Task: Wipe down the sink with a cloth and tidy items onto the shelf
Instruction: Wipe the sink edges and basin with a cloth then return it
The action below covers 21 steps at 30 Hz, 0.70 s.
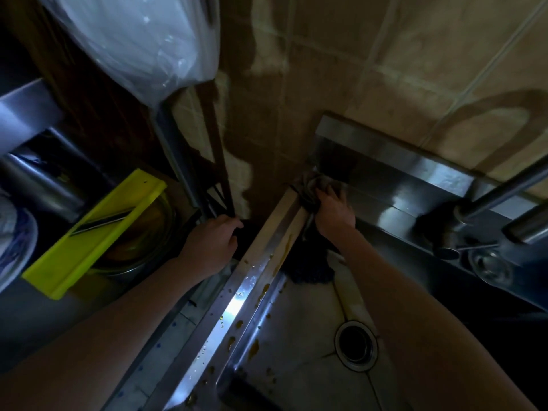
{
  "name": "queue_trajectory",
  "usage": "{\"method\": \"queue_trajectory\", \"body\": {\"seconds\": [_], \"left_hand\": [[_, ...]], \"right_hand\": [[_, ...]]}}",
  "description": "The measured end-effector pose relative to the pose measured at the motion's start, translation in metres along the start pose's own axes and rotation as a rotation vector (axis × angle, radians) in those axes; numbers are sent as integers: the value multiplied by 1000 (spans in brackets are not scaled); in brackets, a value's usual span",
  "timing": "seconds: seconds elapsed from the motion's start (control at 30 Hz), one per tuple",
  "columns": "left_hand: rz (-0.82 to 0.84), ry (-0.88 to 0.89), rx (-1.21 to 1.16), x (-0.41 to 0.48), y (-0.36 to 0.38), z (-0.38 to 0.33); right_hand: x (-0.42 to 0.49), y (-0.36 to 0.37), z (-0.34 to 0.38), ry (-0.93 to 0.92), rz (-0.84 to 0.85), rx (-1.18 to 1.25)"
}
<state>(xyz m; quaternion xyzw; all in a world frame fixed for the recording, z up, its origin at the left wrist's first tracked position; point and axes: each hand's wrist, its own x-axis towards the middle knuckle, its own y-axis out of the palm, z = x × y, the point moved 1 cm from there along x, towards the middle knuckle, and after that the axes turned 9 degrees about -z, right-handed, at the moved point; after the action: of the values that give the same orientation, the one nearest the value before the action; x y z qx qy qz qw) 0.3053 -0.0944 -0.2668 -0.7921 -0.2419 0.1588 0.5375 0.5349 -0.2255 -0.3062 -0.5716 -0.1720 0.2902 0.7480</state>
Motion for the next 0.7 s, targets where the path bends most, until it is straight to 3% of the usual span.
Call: {"method": "queue_trajectory", "body": {"seconds": [0.1,0.4,0.7], "left_hand": [[-30,-7,-24,-3,-4,2],[-52,-47,11,-35,-4,11],[-20,-127,-23,-85,-9,20]], "right_hand": [[-1,0,-2,76,10,81],[-23,13,30,51,-56,359],[-84,33,42,-205,-46,387]]}}
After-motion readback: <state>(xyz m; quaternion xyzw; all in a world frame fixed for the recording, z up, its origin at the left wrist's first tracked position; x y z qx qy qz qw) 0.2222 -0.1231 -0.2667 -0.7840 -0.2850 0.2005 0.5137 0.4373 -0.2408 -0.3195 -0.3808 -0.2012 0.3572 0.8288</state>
